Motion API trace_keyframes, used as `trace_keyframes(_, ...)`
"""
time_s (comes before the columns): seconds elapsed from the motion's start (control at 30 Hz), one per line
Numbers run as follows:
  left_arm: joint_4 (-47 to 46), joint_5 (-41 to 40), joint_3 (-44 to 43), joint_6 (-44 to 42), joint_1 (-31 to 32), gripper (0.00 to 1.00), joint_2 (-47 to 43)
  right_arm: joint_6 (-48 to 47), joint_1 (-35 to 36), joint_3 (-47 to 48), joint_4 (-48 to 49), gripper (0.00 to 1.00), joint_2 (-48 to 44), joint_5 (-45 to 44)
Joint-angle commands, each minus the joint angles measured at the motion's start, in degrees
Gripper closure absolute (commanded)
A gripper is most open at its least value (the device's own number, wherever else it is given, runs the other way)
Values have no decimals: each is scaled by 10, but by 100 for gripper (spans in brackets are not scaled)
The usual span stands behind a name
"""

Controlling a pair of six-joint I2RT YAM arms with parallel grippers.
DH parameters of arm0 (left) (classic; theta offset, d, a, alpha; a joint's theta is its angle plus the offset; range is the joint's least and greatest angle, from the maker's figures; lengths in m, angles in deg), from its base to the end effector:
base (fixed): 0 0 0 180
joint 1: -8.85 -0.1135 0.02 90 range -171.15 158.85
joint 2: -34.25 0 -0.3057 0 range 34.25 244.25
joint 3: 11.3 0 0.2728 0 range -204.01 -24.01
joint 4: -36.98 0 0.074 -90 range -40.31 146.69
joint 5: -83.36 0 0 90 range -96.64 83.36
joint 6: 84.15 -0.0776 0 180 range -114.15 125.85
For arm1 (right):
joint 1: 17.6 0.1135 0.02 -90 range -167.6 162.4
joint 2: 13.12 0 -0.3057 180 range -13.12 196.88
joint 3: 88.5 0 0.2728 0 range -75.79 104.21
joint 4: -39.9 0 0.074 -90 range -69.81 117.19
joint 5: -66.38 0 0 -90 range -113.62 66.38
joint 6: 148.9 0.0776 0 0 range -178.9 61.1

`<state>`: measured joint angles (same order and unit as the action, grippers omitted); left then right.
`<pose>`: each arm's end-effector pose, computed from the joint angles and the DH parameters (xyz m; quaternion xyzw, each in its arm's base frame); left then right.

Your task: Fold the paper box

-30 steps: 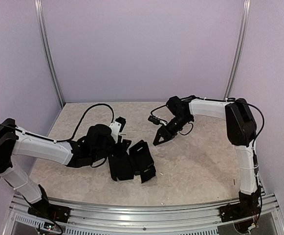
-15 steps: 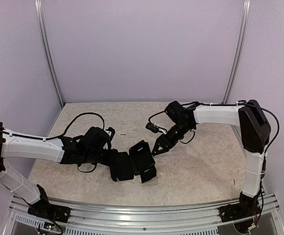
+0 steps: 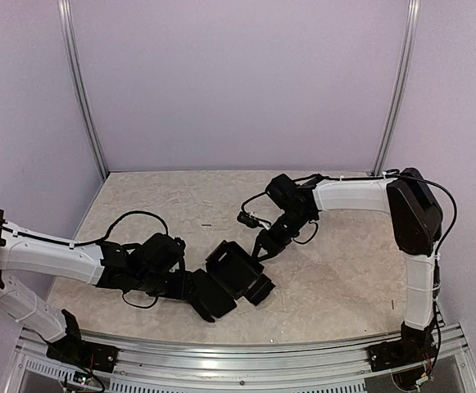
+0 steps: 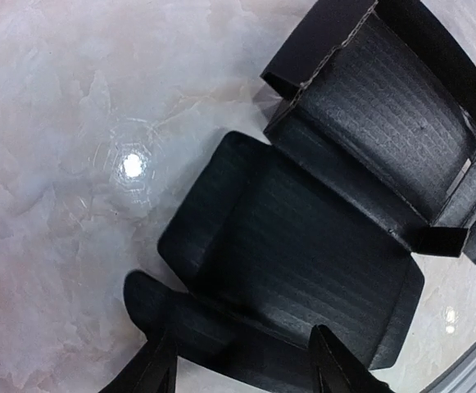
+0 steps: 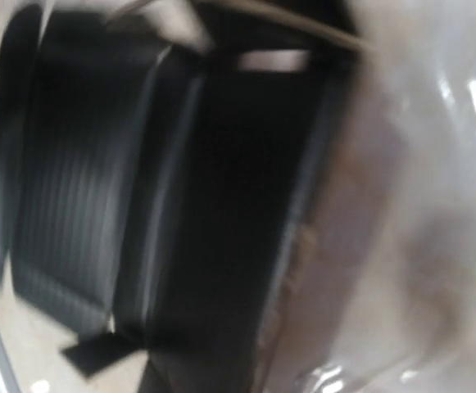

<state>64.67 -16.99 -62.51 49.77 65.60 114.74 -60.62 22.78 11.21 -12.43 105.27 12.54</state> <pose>0.1703 -0.2344 0.1555 0.0812 0.9517 -0.1627 0.2473 0.3270 0.3382 0.1658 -0.3845 0.8566 0.3407 0.0467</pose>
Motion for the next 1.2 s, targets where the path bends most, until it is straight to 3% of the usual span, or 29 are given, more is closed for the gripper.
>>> trace_keyframes(0.0, 26, -12, -10, 23, 16, 46, -6, -11, 5, 38, -19, 90, 28, -35)
trace_keyframes(0.3, 53, -46, 8, 37, 35, 46, -45, -38, 21, 63, -53, 87, 40, -94)
trace_keyframes(0.53, 83, -93, 16, 25, 34, 45, -90, -60, 30, 72, -51, 100, 24, -159)
trace_keyframes(0.67, 58, -109, 18, -30, 8, 40, -105, -94, 30, 79, -46, 100, 1, -223)
trace_keyframes(0.73, 21, -99, 23, -76, -28, 37, -115, -122, 30, 78, -37, 100, -16, -272)
trace_keyframes(0.93, -226, 11, 86, -201, -159, 36, -125, -233, 43, 21, 55, 100, -85, -431)
trace_keyframes(1.17, -401, 150, 50, -284, -236, 37, 13, -381, 98, -119, 242, 100, -144, -620)
